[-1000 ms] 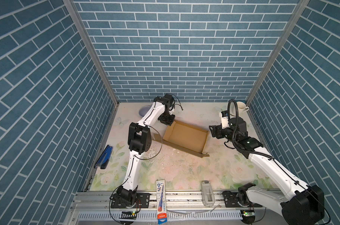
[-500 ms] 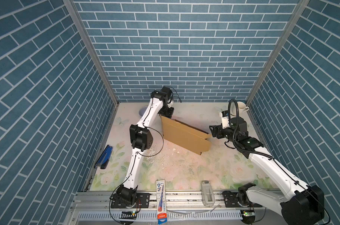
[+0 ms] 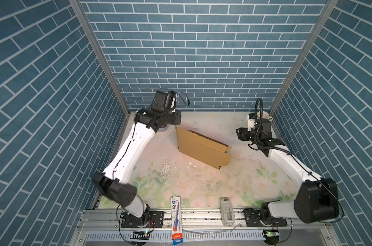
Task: Assemble paper box
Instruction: Rotate the paper box at the center of the table.
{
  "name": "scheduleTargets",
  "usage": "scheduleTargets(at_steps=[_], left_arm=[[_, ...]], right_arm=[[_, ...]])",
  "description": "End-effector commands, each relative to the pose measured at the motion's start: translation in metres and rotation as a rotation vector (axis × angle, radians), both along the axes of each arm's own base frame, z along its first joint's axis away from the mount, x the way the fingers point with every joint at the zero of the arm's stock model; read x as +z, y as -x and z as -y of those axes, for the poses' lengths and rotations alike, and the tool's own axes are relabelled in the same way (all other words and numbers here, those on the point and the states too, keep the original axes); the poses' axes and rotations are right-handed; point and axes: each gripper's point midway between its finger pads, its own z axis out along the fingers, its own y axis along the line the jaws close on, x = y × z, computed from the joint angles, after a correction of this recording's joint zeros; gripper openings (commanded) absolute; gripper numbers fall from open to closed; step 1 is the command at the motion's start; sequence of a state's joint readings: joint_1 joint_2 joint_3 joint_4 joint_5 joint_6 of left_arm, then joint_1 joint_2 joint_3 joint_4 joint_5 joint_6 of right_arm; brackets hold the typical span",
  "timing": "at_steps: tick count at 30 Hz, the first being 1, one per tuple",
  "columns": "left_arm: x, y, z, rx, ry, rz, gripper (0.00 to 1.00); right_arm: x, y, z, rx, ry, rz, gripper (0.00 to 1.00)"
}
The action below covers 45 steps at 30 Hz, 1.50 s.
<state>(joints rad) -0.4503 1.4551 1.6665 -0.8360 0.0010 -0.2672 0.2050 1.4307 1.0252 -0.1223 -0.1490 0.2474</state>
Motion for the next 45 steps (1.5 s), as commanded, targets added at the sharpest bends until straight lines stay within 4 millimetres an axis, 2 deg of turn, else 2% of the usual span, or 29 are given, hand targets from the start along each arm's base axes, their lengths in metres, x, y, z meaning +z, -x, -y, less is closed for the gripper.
scheduleTargets(at_steps=[1, 2, 4, 7, 10, 15, 19, 28, 36, 45], left_arm=[[-0.049, 0.02, -0.016, 0.161, 0.063, -0.017, 0.36], [-0.059, 0.032, -0.02, 0.185, 0.071, -0.022, 0.34], [-0.093, 0.057, -0.023, 0.219, 0.068, -0.06, 0.3], [-0.135, 0.075, -0.017, 0.248, 0.083, -0.111, 0.27], [-0.165, 0.077, -0.001, 0.236, 0.099, -0.135, 0.27], [-0.201, 0.061, 0.03, 0.203, 0.138, -0.161, 0.27], [-0.219, 0.046, 0.042, 0.202, 0.134, -0.161, 0.26], [-0.251, 0.026, 0.054, 0.211, 0.12, -0.162, 0.27], [-0.257, 0.013, 0.049, 0.234, 0.101, -0.138, 0.28], [-0.259, -0.006, 0.032, 0.272, 0.073, -0.115, 0.3]], right_arm=[[-0.002, -0.026, -0.008, 0.029, -0.073, -0.012, 0.46], [-0.008, -0.031, -0.01, 0.037, -0.079, -0.025, 0.4], [-0.022, -0.04, -0.013, 0.048, -0.08, -0.064, 0.26], [-0.042, -0.049, -0.019, 0.072, -0.079, -0.113, 0.22], [-0.062, -0.052, -0.024, 0.092, -0.088, -0.162, 0.21], [-0.093, -0.049, -0.032, 0.125, -0.111, -0.242, 0.21], [-0.112, -0.042, -0.038, 0.147, -0.128, -0.29, 0.21], [-0.13, -0.014, -0.062, 0.223, -0.139, -0.352, 0.21], [-0.141, 0.017, -0.067, 0.242, -0.14, -0.38, 0.2], [-0.143, 0.056, -0.083, 0.265, -0.177, -0.389, 0.2]])
